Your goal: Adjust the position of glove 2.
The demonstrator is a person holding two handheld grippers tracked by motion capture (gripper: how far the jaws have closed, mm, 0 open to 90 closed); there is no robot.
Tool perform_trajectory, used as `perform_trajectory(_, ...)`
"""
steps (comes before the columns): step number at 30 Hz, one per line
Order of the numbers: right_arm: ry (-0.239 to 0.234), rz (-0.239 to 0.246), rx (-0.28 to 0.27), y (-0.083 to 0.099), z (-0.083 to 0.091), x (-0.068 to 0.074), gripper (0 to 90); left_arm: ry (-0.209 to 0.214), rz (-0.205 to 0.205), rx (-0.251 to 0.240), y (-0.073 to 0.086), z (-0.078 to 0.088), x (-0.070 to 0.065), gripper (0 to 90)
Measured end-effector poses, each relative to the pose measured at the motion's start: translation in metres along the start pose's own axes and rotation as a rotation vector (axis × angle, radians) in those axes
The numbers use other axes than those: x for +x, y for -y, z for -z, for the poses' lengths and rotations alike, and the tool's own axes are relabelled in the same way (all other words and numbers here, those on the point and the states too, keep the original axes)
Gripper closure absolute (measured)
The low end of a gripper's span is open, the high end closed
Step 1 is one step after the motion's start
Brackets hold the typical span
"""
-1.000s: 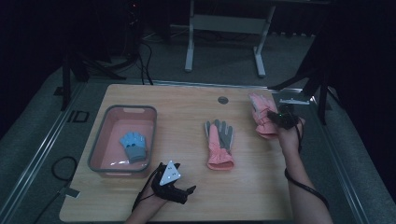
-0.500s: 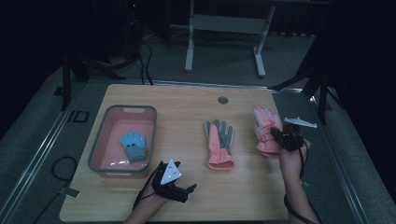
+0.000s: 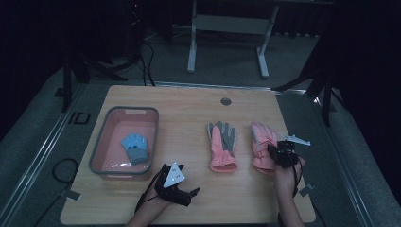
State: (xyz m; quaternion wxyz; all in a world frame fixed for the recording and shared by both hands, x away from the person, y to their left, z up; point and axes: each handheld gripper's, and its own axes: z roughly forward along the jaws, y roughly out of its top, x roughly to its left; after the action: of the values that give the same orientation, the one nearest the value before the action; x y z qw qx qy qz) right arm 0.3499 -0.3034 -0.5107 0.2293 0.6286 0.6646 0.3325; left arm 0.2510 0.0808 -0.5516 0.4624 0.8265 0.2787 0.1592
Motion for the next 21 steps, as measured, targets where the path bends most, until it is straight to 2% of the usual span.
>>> perform_trajectory(3,-0.005,-0.001,0.022,0.004,-0.008,-0.002,89.2,0.002,0.002,-0.002,0.001,0.0,0.0,2.6)
perform_trajectory(7,-0.027,0.007,0.019,0.009,-0.013,-0.005,87.0,-0.001,-0.002,0.001,0.001,0.0,0.0,2.6)
perform_trajectory(12,-0.08,0.045,0.028,0.005,-0.009,-0.011,77.5,-0.002,-0.007,0.003,0.001,-0.001,-0.001,2.6)
perform_trajectory(21,-0.183,0.201,0.047,-0.008,0.004,-0.032,63.7,0.002,-0.007,0.007,0.001,-0.001,-0.001,2.6)
